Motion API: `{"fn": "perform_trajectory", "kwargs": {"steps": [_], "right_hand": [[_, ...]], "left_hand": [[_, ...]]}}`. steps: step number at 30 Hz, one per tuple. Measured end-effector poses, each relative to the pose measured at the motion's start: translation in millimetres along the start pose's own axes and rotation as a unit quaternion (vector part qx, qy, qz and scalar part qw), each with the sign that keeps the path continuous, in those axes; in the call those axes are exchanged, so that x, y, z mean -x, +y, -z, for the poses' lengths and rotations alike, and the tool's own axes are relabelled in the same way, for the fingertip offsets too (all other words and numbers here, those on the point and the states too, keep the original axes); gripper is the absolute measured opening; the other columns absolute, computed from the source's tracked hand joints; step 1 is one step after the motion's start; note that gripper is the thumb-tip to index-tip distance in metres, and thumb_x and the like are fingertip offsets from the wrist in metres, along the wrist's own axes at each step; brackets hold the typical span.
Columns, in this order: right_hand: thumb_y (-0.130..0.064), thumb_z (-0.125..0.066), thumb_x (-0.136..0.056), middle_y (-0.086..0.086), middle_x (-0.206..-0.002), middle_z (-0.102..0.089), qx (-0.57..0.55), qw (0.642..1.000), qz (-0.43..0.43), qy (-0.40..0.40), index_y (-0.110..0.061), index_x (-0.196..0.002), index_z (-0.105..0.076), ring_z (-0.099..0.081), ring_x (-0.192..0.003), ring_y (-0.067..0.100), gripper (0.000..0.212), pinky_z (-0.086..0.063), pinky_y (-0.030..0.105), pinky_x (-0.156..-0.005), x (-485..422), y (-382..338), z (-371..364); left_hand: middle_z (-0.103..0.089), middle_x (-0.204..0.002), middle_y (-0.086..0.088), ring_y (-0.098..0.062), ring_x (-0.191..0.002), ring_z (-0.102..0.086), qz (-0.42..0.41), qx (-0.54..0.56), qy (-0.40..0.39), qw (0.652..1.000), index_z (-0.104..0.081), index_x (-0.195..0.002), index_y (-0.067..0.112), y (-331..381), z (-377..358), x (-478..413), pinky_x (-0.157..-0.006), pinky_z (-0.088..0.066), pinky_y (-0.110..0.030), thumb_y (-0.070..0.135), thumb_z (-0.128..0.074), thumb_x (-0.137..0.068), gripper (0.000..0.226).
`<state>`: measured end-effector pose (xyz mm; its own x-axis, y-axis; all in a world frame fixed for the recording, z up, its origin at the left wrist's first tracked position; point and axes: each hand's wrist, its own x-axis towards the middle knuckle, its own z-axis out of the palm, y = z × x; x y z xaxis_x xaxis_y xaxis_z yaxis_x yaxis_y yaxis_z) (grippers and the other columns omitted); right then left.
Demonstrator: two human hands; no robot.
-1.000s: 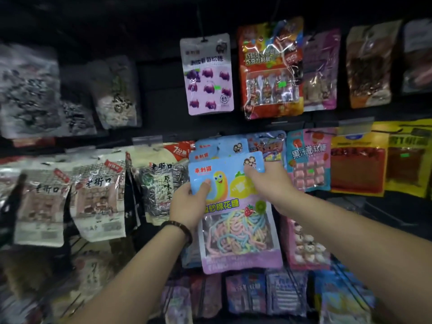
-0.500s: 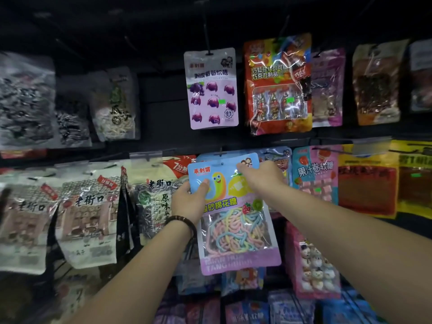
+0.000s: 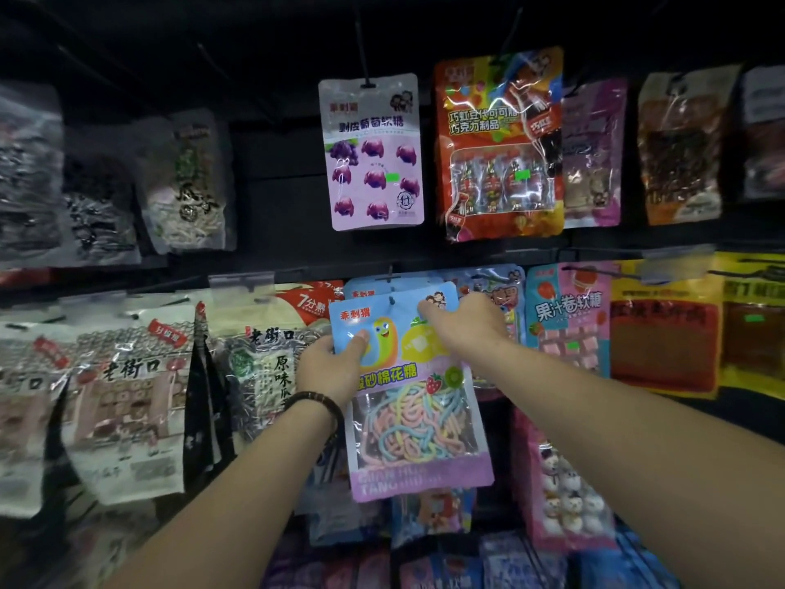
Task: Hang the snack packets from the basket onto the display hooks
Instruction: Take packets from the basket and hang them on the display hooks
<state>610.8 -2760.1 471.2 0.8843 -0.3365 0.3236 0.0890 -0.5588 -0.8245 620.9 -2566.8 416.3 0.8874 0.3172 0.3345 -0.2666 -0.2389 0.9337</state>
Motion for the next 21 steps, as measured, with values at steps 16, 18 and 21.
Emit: {"fn": "perform_trajectory", "kwargs": {"steps": [16, 18, 21], "right_hand": [[-0.047, -0.071, -0.098, -0.002, -0.086, -0.066, 0.142, 0.986, 0.065, -0.055, -0.022, -0.102, -0.057, -0.065, -0.075, 0.02, 0.029, -0.054, 0.039, -0.061, 96.0, 124.0, 17.8], [-0.043, -0.07, -0.1, -0.002, -0.08, -0.067, 0.135, 0.986, 0.054, -0.076, -0.026, -0.094, -0.056, -0.066, -0.071, 0.021, 0.022, -0.055, 0.042, -0.06, 124.4, 165.3, 11.5], [-0.032, -0.07, -0.098, -0.006, -0.07, -0.069, 0.122, 0.985, 0.024, -0.117, -0.027, -0.085, -0.058, -0.067, -0.068, 0.018, 0.019, -0.056, 0.04, -0.064, 168.6, 233.6, -3.9]], "left_hand": [[-0.053, -0.123, -0.007, -0.032, -0.117, -0.05, -0.187, -0.205, 0.087, 0.957, -0.049, -0.123, 0.015, -59.3, 1.1, 106.2, -0.101, -0.047, -0.049, 0.019, -0.08, -0.088, 0.047], [-0.053, -0.115, -0.001, -0.024, -0.108, -0.054, -0.249, -0.206, -0.005, 0.946, -0.052, -0.119, 0.015, -88.5, 4.9, 145.0, -0.092, -0.05, -0.04, 0.015, -0.076, -0.091, 0.037], [-0.054, -0.108, 0.006, -0.015, -0.096, -0.055, -0.268, -0.24, -0.15, 0.921, -0.056, -0.116, 0.019, -139.7, 7.5, 203.4, -0.084, -0.049, -0.03, 0.017, -0.071, -0.095, 0.026]]}}
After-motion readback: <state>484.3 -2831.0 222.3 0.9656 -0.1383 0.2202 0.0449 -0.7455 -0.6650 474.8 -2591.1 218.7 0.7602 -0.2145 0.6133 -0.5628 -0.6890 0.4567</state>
